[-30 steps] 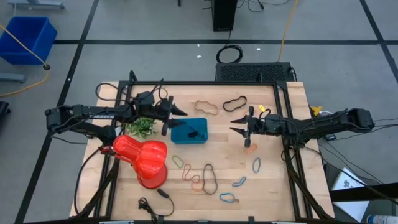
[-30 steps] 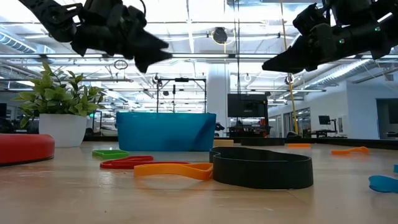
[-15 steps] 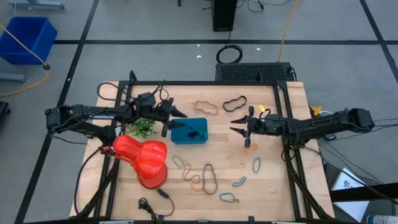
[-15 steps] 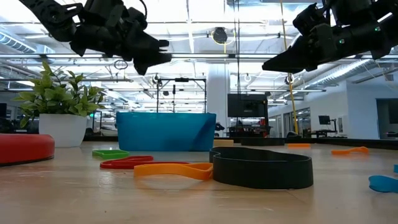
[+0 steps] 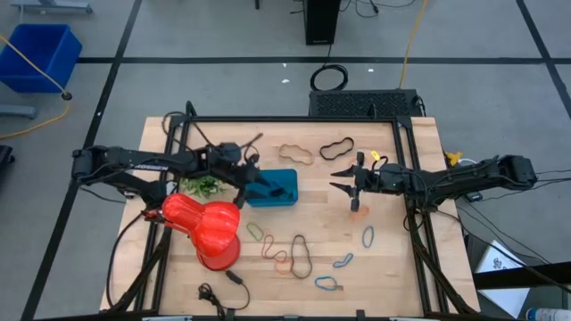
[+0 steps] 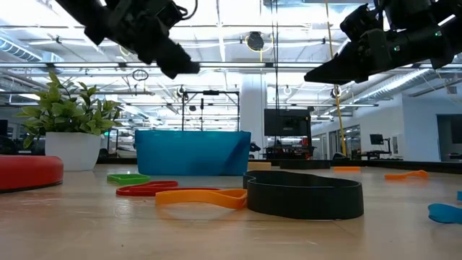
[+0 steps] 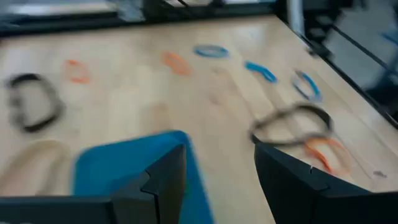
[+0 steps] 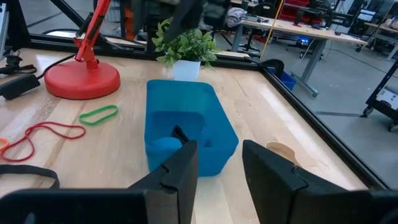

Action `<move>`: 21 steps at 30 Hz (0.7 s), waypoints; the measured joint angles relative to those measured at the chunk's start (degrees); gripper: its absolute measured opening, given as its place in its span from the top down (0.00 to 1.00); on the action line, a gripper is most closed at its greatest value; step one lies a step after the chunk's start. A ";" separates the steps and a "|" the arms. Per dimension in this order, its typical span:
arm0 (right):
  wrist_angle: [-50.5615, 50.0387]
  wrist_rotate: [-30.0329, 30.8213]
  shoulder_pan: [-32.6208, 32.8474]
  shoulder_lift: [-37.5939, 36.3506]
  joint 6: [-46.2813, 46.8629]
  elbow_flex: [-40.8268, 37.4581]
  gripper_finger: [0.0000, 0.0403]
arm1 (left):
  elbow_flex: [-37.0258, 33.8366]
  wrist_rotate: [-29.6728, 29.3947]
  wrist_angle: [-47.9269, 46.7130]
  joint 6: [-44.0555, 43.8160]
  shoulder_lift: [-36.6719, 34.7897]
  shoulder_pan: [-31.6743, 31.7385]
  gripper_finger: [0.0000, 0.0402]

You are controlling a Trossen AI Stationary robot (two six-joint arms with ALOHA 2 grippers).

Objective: Pick and place rubber bands into bin
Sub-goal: Put the green rubber band into the blue bin

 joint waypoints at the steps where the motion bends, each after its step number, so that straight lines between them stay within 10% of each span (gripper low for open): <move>1: -0.04 0.02 0.00 0.00 0.00 0.00 0.71 | -0.02 1.01 -0.34 0.74 0.85 -0.44 0.51; 9: -0.22 0.11 -0.02 0.00 -0.01 0.00 0.70 | -0.02 7.64 3.28 1.30 8.66 -3.41 0.51; 21: -0.26 0.13 -0.04 0.02 -0.46 0.04 0.71 | -0.07 -0.23 2.81 2.57 14.20 -10.06 0.51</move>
